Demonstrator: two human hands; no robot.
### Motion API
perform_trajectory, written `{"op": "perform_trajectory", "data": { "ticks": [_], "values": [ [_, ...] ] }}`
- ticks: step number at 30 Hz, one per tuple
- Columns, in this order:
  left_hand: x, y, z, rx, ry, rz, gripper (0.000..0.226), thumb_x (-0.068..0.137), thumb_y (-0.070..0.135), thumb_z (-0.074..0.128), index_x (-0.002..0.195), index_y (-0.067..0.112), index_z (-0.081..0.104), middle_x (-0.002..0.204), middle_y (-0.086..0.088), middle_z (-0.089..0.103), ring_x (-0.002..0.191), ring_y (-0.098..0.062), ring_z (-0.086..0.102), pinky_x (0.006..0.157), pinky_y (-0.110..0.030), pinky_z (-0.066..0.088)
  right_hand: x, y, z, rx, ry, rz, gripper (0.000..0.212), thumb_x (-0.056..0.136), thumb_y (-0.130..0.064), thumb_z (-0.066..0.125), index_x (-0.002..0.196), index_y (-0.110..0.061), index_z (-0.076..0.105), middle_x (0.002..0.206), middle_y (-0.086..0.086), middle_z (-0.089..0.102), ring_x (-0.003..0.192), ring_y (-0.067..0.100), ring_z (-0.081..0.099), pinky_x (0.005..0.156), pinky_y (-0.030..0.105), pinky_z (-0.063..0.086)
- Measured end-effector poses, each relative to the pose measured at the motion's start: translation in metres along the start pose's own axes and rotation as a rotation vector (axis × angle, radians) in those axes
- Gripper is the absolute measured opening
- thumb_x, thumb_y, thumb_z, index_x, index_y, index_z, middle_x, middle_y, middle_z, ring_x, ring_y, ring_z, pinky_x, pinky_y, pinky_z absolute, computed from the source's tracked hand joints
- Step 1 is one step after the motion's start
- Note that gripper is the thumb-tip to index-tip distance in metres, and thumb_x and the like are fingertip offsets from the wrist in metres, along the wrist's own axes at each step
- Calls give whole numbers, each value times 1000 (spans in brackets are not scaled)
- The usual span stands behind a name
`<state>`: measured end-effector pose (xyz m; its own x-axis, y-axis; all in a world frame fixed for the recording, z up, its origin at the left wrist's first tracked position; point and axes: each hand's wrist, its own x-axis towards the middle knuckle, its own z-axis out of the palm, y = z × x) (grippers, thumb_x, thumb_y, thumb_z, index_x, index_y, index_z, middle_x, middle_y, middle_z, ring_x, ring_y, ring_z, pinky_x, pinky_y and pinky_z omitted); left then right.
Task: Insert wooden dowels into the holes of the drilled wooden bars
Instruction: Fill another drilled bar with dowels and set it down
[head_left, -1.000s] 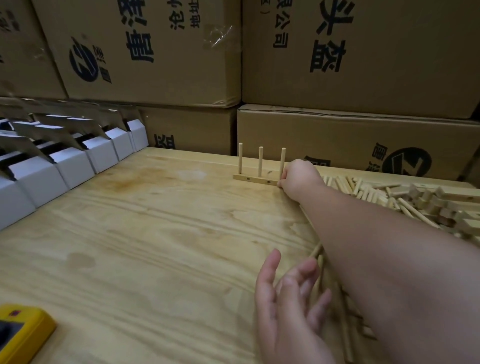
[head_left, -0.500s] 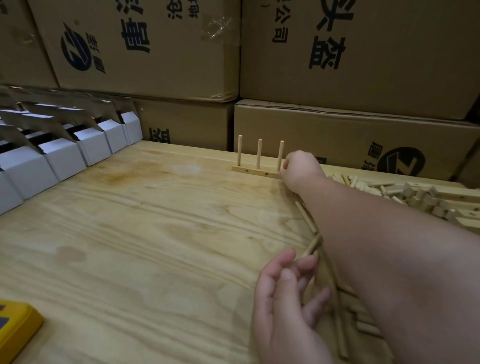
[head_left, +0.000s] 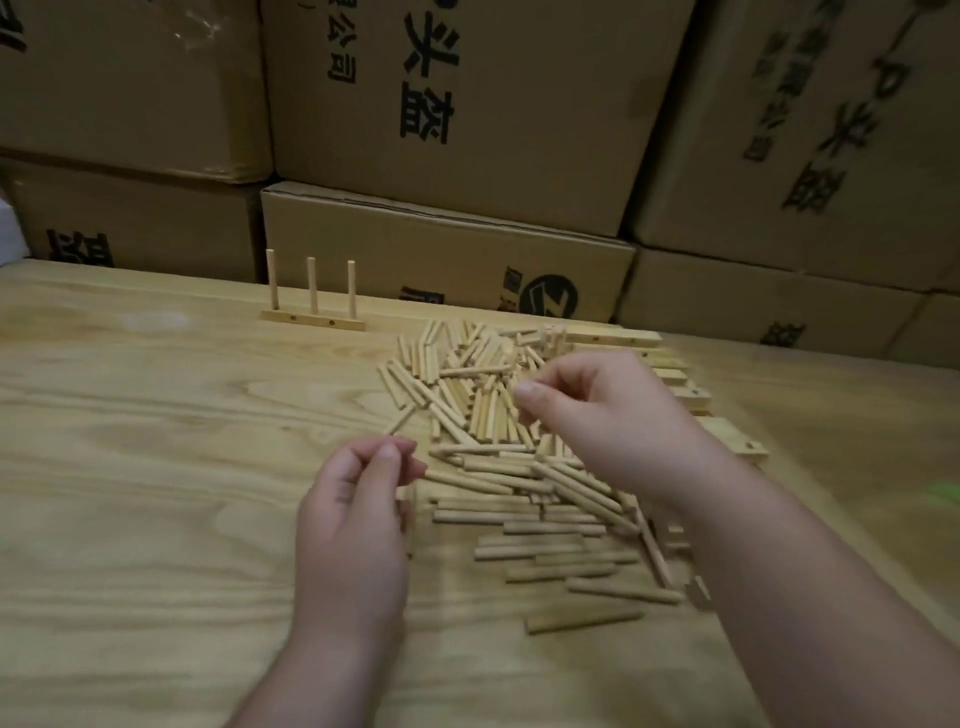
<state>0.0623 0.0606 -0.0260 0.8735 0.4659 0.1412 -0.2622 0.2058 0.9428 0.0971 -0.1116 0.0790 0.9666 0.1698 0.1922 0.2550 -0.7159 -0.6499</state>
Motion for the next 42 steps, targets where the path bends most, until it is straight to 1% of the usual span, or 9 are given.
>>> {"op": "perform_trajectory", "data": {
  "ticks": [3,8,13,17,22,29,33,39,42],
  "values": [
    [-7,0,1,256,-134,111,20,97,9,61,83,20,70,80,6,73,75,-2,64,67,-11,45,-27,23,-25,-8,-3,87,22,94,-49,63,81,-35,74,75,-19,71,67,-3,65,63,29,55],
    [-15,-2,2,604,-189,268,18,90,14,67,82,30,69,72,12,65,67,-2,57,58,-12,37,-34,53,-49,-151,-169,214,5,89,-46,70,88,-41,72,78,-18,72,71,1,68,70,33,60],
    [-14,-9,-1,558,-225,223,25,93,16,65,90,41,69,58,8,59,48,-8,49,46,-17,34,-31,72,-70,-276,-195,272,6,87,-37,74,90,-41,71,84,-15,66,78,6,64,63,27,52],
    [-7,-15,-5,498,-249,135,23,96,17,65,91,38,72,59,4,61,50,-8,54,50,-23,40,-33,83,-78,-327,-304,317,20,84,-32,72,99,-44,67,84,-16,53,75,5,52,60,23,39],
    [-7,-18,-5,422,-314,120,17,83,36,63,95,33,74,60,0,61,53,-10,55,61,-26,43,-32,87,-82,-319,-334,310,20,82,-37,74,99,-45,67,85,-16,52,75,3,51,61,22,38],
    [-9,-17,-4,435,-332,121,25,79,43,59,98,35,73,59,1,61,52,-13,51,55,-23,37,-37,92,-87,-344,-363,346,31,72,-45,84,99,-49,69,96,-18,54,86,4,54,67,27,42],
    [-11,-16,-4,444,-318,153,9,87,33,67,92,36,74,59,0,62,52,-14,51,55,-28,39,-38,91,-85,-384,-335,332,21,79,-36,81,94,-46,71,94,-20,53,86,2,52,66,26,42],
    [-19,-8,-2,433,-312,255,23,96,12,64,89,32,73,58,2,61,48,-4,47,46,-16,38,-44,59,-98,-268,-105,140,8,81,-33,79,82,-38,72,75,-19,68,68,-2,65,42,10,43],
    [-23,-3,1,306,-327,256,25,99,4,59,87,22,73,61,-2,61,50,-7,51,47,-15,42,-48,36,-93,-121,-16,1,4,80,-34,77,82,-34,73,78,-23,70,68,-4,66,46,15,53]
  ]
}}
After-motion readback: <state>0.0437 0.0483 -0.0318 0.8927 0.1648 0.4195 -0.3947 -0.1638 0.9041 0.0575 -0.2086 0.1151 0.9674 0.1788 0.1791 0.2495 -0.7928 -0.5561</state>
